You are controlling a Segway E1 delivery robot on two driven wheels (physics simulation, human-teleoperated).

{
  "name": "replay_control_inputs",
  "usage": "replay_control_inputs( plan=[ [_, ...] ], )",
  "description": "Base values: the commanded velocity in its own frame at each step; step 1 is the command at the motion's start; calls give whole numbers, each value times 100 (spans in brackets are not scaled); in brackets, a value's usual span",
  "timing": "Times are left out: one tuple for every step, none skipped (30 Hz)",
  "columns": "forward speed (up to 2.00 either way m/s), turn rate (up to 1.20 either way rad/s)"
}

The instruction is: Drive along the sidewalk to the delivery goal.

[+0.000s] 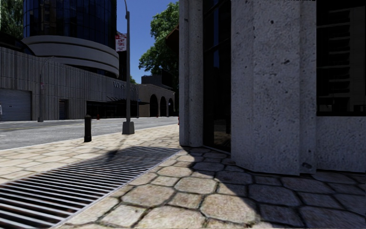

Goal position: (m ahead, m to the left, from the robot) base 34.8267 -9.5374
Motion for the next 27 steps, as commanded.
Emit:
replay_control_inputs(
  plan=[
    [200, 28],
    [200, 34],
    [200, 36],
    [200, 37],
    [200, 37],
    [200, 38],
    [200, 38],
    [200, 38],
    [200, 41],
    [200, 41],
    [200, 44],
    [200, 47],
    [200, 48],
    [200, 48],
    [200, 48],
    [200, 48],
    [200, 48],
    [200, 48],
    [200, 48],
    [200, 47],
    [200, 33],
    [200, 0],
    [200, 0],
    [200, 0],
    [200, 0],
    [200, 0],
    [200, 0]
  ],
)
